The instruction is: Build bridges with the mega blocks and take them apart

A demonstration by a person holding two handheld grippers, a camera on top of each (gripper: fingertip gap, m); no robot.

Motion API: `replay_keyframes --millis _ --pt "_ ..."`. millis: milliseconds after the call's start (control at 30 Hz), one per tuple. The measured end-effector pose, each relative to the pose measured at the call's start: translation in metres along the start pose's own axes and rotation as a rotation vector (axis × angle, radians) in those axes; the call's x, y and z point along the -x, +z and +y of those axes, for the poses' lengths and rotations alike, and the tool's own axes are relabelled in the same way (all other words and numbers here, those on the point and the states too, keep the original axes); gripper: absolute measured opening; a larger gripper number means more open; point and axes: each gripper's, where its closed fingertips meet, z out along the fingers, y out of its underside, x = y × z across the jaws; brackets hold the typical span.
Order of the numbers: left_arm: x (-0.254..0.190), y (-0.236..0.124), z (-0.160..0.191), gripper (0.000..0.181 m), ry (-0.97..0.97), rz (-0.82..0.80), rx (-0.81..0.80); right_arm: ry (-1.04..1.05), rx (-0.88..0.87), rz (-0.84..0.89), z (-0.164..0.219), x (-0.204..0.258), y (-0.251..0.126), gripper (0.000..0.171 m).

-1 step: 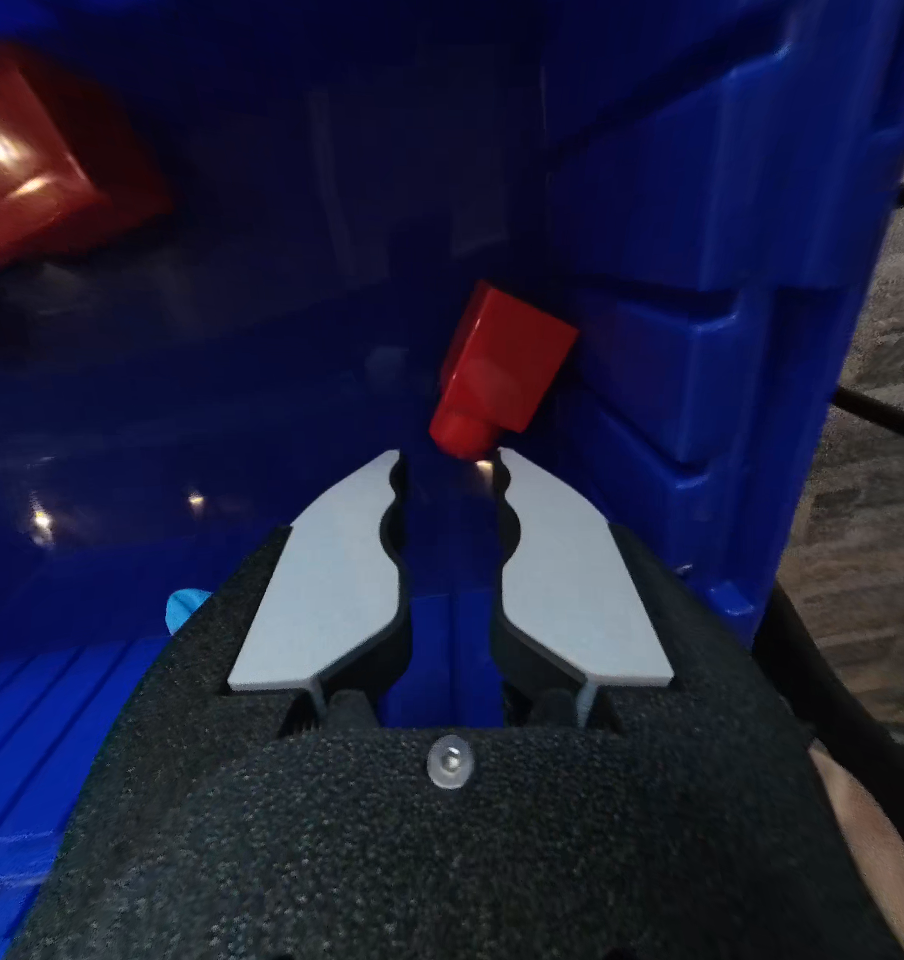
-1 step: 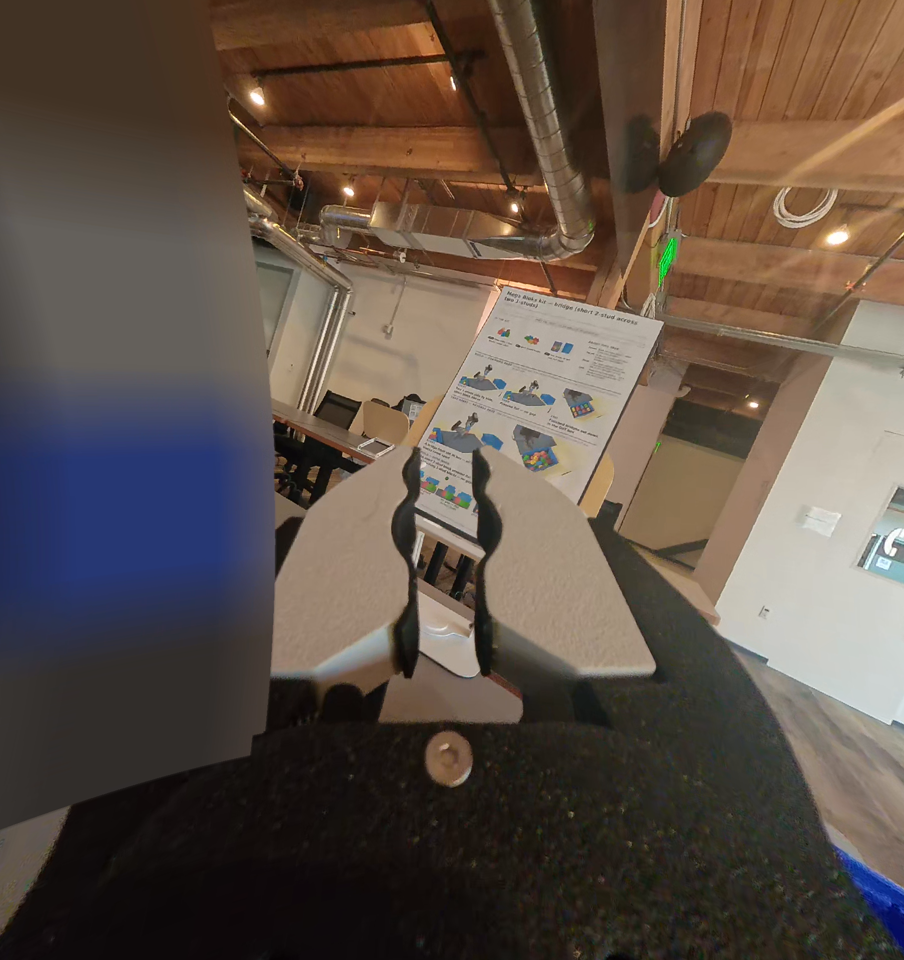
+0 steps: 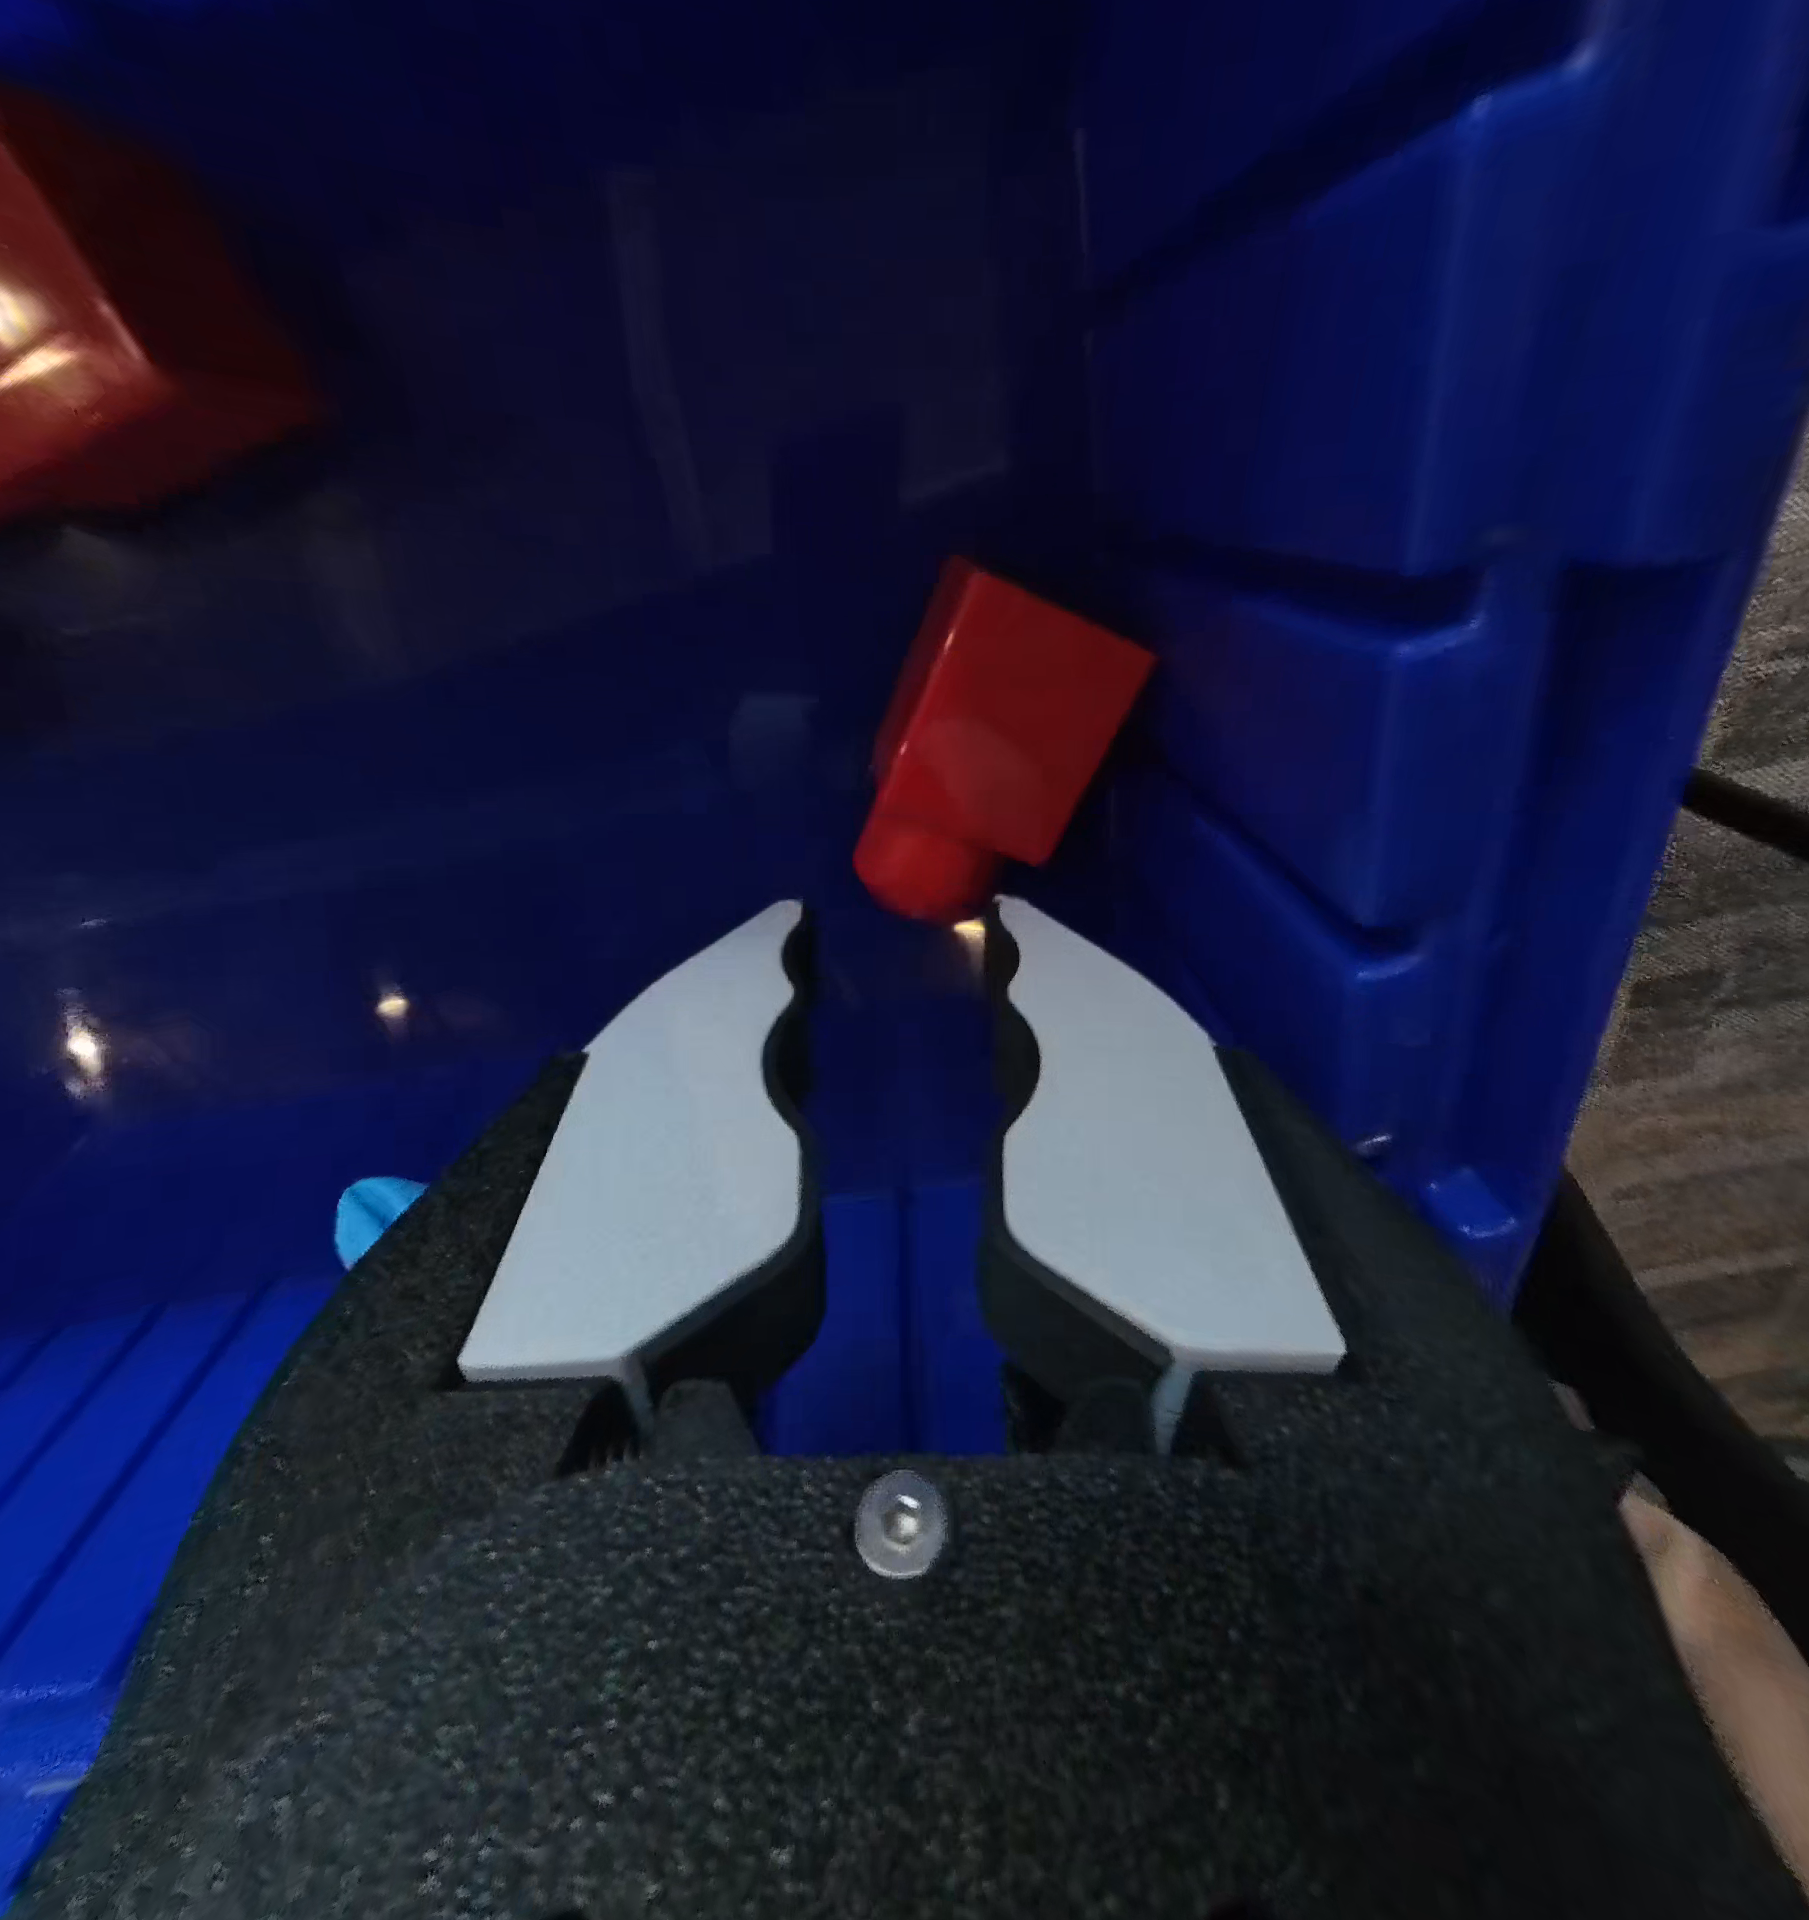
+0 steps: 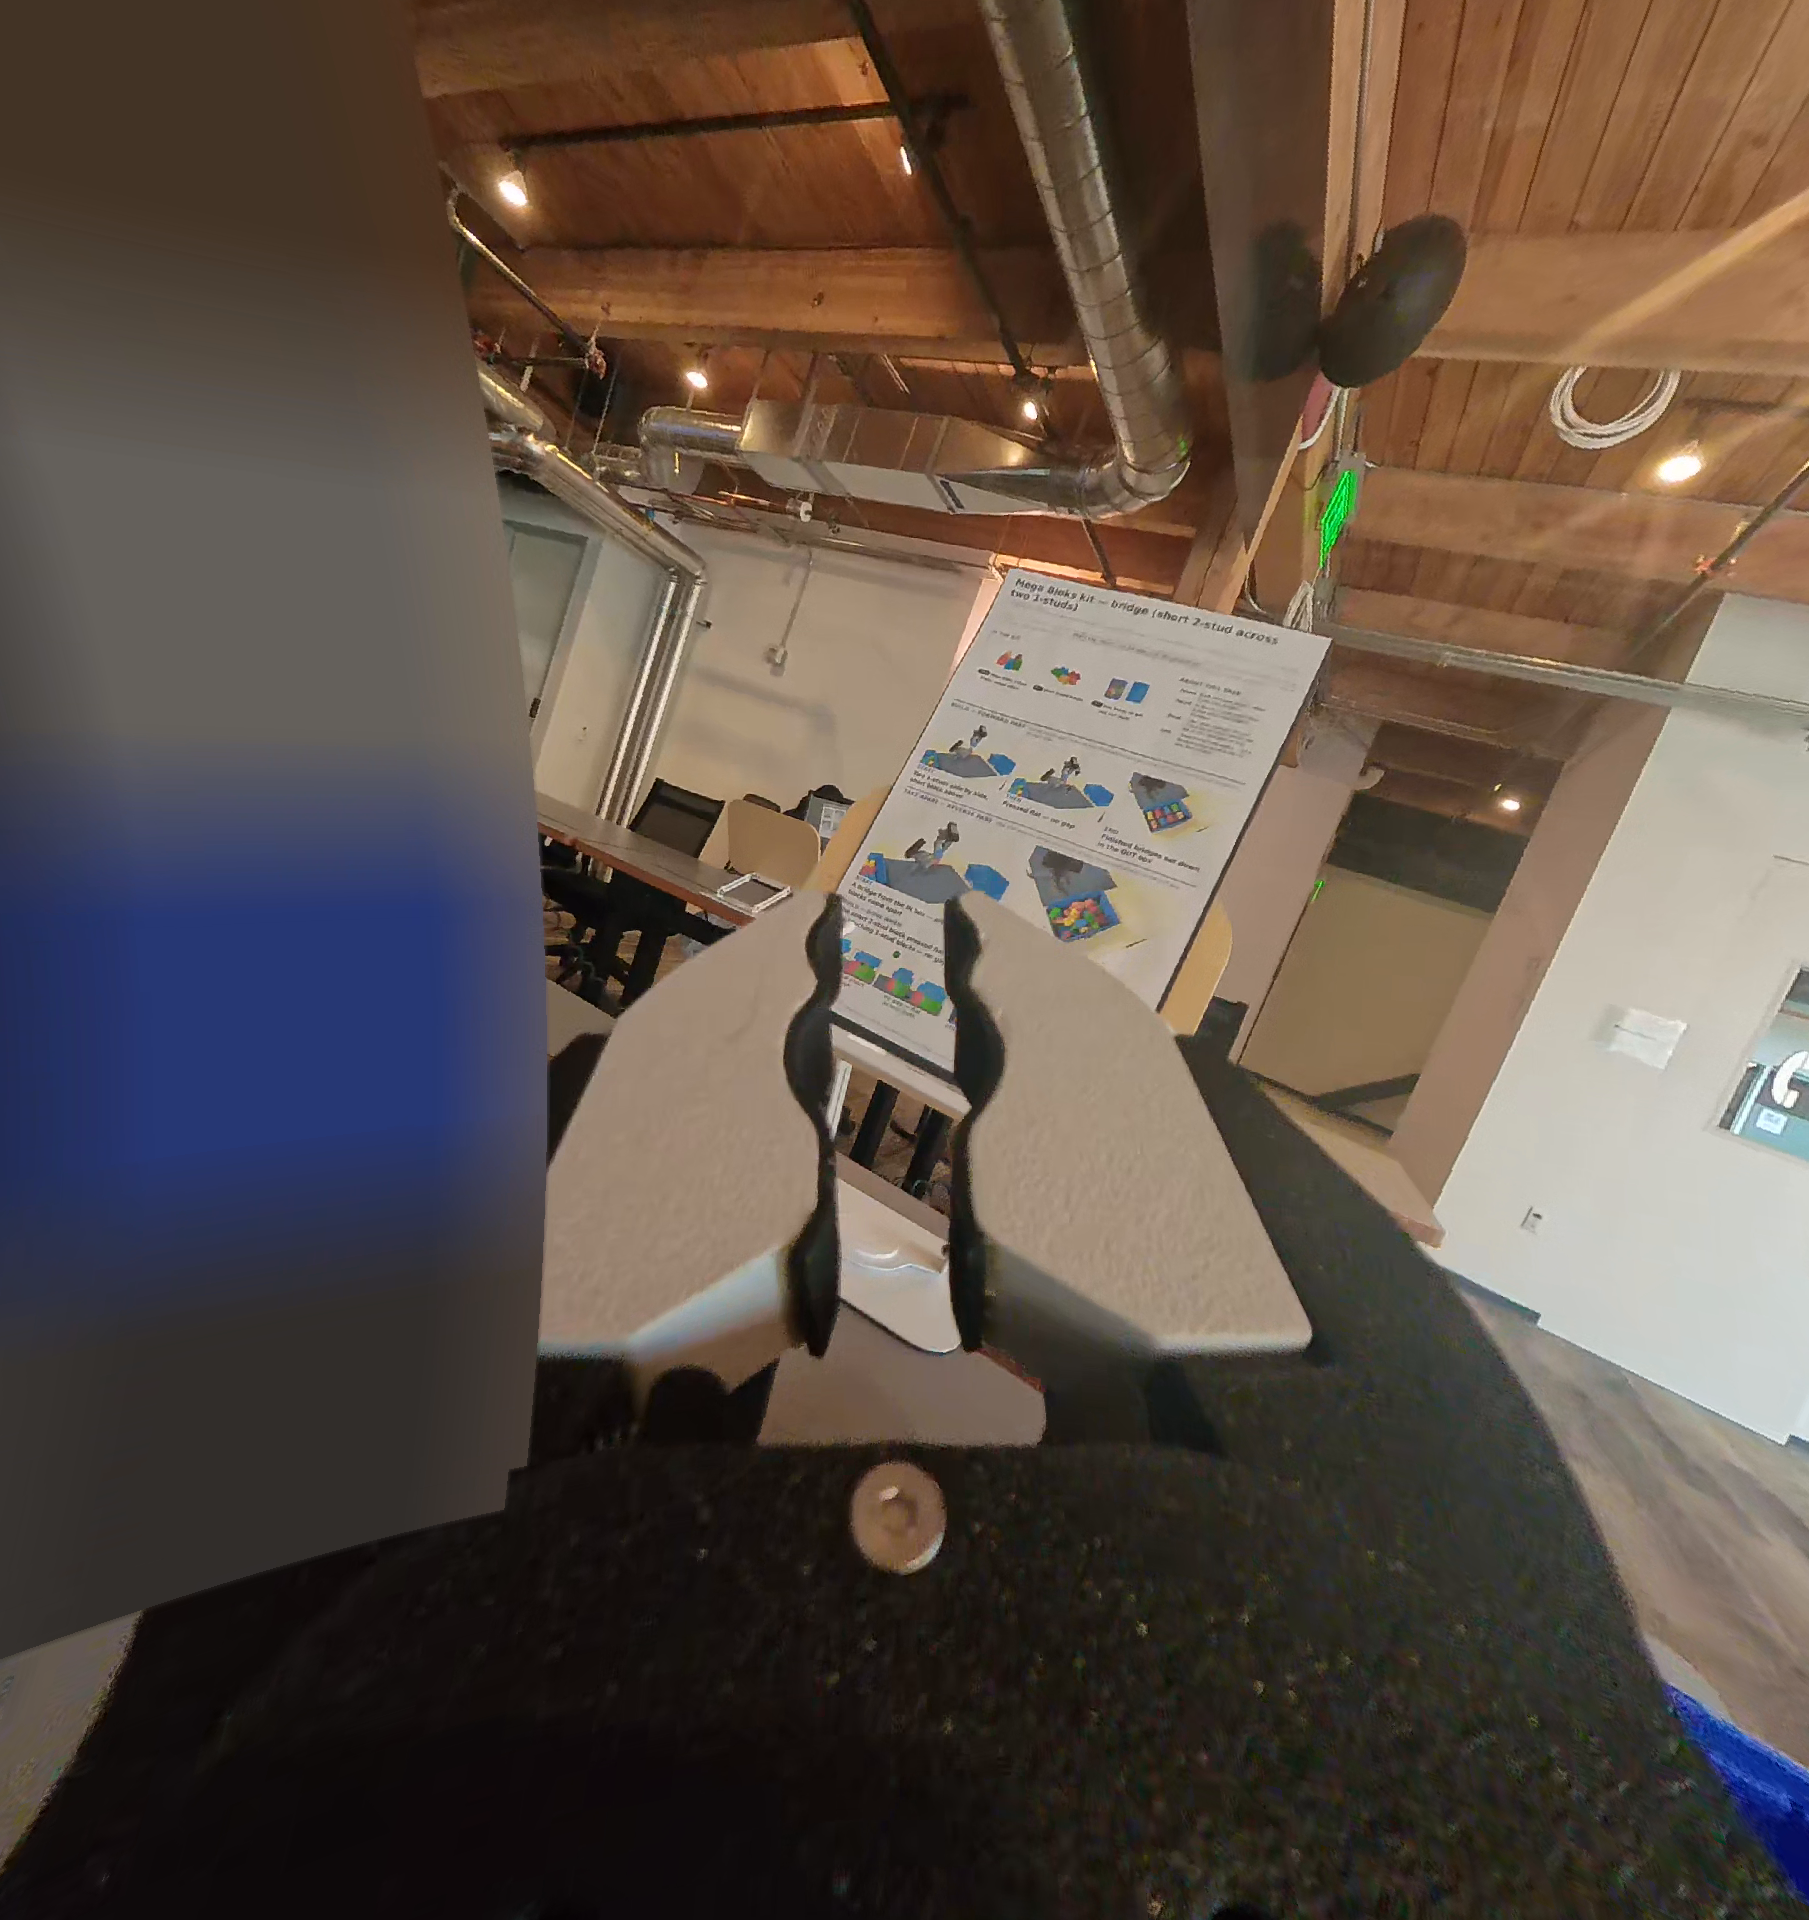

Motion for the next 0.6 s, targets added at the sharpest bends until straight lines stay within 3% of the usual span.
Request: replay_keyframes --millis 267,433,600 --pt "0.002 0.016 -0.006 0.036 0.037 -0.028 -0.042 0.001 0.03 -0.008 0.002 0.006 0.007 0.015" --pt "0.002 0.022 -0.013 0.028 0.016 -0.02 -0.103 -0.016 0.067 -0.023 0.008 0.014 0.011 0.014" --pt "0.002 0.022 -0.012 0.028 -0.102 -0.014 -0.134 -0.005 0.1 -0.051 0.015 0.021 0.015 0.015"
